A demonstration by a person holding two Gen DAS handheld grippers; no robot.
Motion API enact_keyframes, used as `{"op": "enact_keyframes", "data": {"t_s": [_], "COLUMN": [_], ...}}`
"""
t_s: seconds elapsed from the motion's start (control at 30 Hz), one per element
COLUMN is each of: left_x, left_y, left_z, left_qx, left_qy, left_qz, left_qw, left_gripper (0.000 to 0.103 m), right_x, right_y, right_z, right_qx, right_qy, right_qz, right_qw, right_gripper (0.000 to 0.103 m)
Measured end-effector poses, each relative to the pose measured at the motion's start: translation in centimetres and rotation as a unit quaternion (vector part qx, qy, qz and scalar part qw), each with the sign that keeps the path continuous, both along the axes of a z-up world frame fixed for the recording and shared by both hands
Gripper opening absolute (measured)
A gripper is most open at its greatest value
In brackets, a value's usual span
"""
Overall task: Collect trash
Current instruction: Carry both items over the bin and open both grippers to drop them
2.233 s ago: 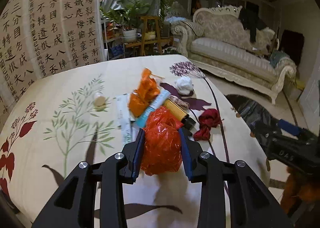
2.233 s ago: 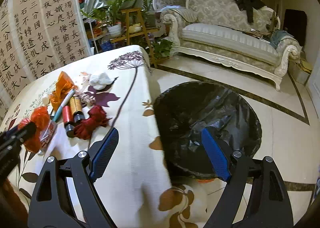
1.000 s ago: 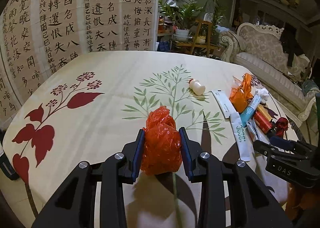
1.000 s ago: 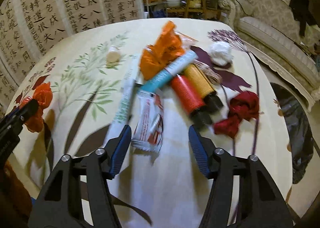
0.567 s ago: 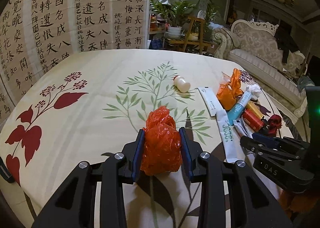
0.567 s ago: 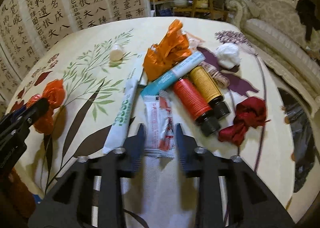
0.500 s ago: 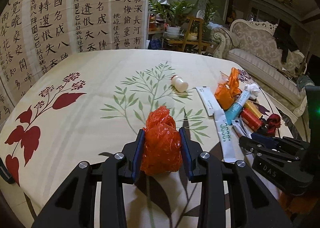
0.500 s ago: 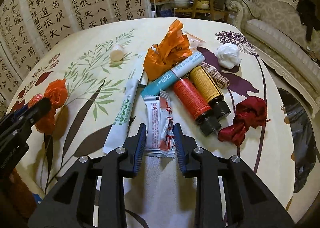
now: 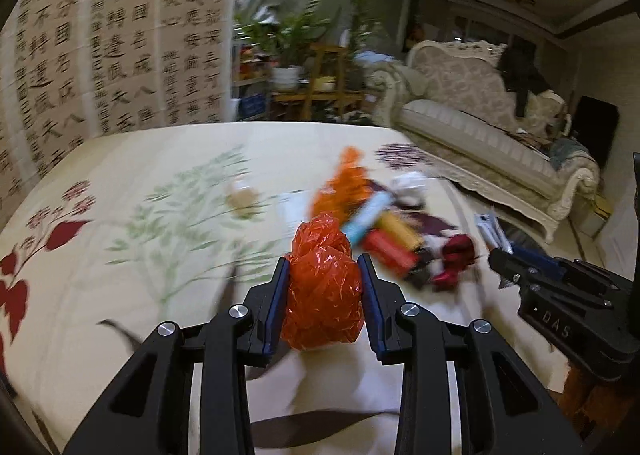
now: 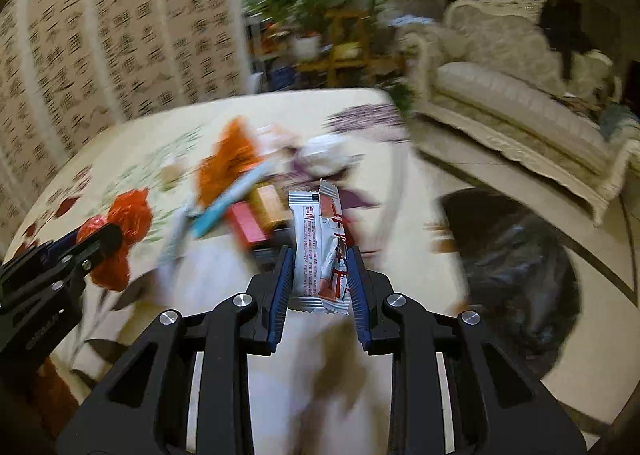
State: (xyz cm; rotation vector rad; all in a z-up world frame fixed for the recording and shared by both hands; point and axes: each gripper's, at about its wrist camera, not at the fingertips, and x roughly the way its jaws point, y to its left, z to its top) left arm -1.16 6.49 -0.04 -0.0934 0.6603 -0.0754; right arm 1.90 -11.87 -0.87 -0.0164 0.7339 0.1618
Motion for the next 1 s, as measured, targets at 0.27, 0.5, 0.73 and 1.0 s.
{"op": "enact_keyframes", "data": {"t_s": [0.27,0.5,0.73,1.0], "left_x": [3.1,6.3,8.7,10.7], "left_y": [-7.9,-13.2,-16.9,-20.2], "left_z": [0.4,-0.2,-1.6,-3.2], "left_qx": [0.007,0.018,0.033,0.075], "left_qy": [-0.014,-0.002,0.019,0.044], "left_qz": [-0.068,-0.107,-0.13,-0.141], "left_qw": [0.9976,0.9941,0.9907,0.9863], "left_gripper": [0.035,0.035,0.035,0.038], "right_x": [1.4,3.0,4.3,5.6], "right_y": [-8.5,-13.0,-15.6,-16.9], "right_z": [-0.9,-2.5,-3.8,-4.8], "right_qx": [-0.009,-0.016,-0.008,0.002], "right_qy": [-0.016,-0.012,-0.001,0.009], "right_qz": [-0.097,-0.136,-0.149,-0.153], "right_qw": [0.995,0.991,0.989,0.988], "right_gripper": [0.027,0.028,0.028,0.029]}}
